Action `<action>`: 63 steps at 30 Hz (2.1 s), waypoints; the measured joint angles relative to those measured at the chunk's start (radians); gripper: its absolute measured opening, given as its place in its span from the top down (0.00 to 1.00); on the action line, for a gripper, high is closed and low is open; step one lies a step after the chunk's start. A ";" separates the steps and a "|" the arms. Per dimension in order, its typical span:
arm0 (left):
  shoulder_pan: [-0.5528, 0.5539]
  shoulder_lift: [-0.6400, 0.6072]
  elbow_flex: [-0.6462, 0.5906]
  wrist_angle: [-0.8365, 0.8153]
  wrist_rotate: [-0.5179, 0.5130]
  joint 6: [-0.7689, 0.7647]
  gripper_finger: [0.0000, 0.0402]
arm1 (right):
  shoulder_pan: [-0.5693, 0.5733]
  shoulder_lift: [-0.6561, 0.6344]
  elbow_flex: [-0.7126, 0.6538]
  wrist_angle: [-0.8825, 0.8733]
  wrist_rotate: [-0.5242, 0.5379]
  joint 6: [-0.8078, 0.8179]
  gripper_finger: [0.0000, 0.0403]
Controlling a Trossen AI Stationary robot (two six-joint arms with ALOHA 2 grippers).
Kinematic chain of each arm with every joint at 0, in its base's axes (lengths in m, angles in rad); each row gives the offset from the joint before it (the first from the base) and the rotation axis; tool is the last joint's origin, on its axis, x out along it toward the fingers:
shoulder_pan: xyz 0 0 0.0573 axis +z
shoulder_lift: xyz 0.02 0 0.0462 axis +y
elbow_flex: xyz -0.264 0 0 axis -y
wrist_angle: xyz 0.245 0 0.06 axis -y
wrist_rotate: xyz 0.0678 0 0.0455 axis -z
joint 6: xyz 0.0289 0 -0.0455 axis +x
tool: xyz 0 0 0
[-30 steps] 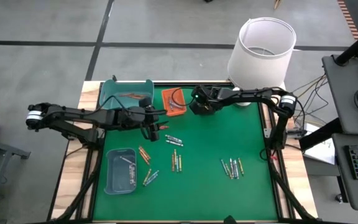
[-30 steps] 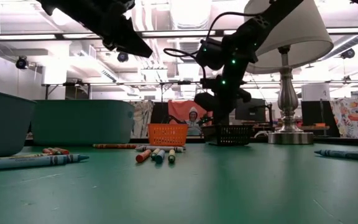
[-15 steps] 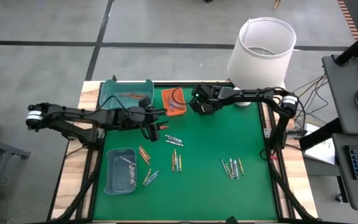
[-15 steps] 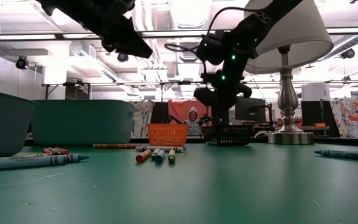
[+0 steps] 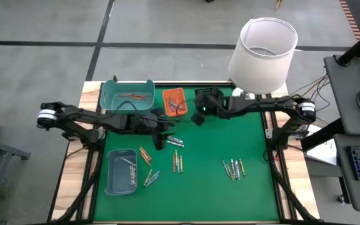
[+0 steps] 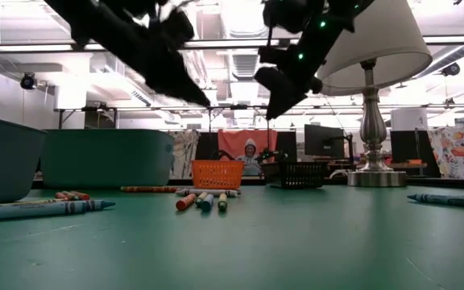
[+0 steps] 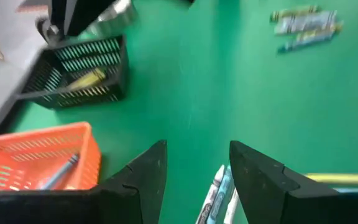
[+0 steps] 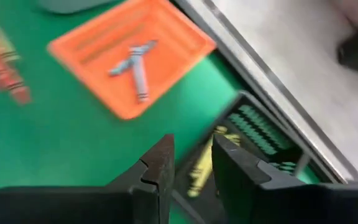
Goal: Sort crayons
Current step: Put the orange crayon into the green bin
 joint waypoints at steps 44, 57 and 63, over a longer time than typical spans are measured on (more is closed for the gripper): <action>-0.043 0.247 0.139 -0.785 0.325 0.118 0.61 | 0.137 -0.030 -0.125 0.290 -0.007 -0.051 0.82; -0.043 0.266 0.139 -0.781 0.307 0.126 0.61 | 0.137 -0.030 -0.123 0.290 -0.007 -0.050 0.82; -0.043 0.266 0.138 -0.783 0.214 0.138 0.61 | 0.137 -0.030 -0.123 0.290 -0.007 -0.044 0.82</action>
